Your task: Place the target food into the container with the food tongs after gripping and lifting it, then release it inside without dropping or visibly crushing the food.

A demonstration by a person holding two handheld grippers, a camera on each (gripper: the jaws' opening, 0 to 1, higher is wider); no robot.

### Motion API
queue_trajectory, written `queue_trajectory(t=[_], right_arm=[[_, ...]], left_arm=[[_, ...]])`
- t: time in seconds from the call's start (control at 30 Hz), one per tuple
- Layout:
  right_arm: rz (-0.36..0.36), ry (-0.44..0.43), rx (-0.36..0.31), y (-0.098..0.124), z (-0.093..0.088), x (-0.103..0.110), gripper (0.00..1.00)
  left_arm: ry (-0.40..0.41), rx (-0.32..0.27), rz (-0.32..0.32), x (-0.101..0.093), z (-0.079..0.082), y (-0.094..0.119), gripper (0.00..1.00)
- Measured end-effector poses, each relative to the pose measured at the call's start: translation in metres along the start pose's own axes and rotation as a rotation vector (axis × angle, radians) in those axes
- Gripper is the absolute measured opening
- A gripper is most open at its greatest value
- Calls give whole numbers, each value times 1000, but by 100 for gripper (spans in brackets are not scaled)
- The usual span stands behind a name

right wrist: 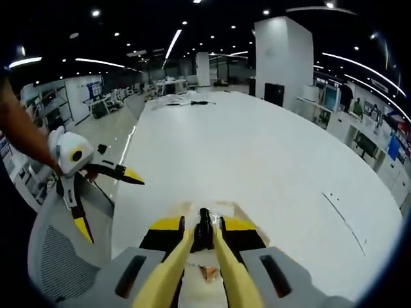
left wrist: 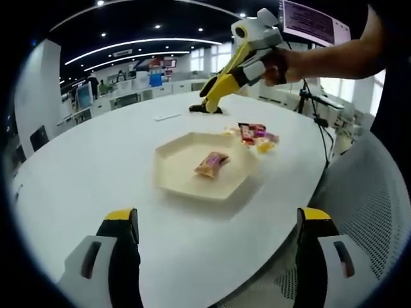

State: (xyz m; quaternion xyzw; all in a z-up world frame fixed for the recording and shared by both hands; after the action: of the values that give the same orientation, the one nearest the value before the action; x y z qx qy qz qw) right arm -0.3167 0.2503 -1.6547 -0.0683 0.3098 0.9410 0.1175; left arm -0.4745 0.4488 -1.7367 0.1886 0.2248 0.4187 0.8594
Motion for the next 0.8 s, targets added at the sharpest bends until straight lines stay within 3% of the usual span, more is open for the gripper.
queue_trajectory(t=[0.43,0.73,0.8], right_arm=[[10,11,-1,-18,9,-21,20],[7,41,-15,-20,7,-22,22],[21,9,-17,-21,7,-21,24]], left_arm=[[-1,1,2,1,0,0,99],[-10,8,5,1,-1,-1,99],[-9,9,4,1,-1,-1,99]])
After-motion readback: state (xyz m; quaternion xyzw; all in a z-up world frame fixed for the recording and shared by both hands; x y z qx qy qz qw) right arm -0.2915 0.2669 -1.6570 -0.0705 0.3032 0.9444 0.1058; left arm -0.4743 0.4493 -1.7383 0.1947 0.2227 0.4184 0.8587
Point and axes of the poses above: the point that each gripper's makers call its tool centre point, and the gripper's own axes: y roughly backward along the fingers, x roughly to its left, z roughly out of its top, the point moved 9 cm from there along y, roughly backward along the fingers, and after that the axes turned 14 degrees about y, right-handed, at the moved point
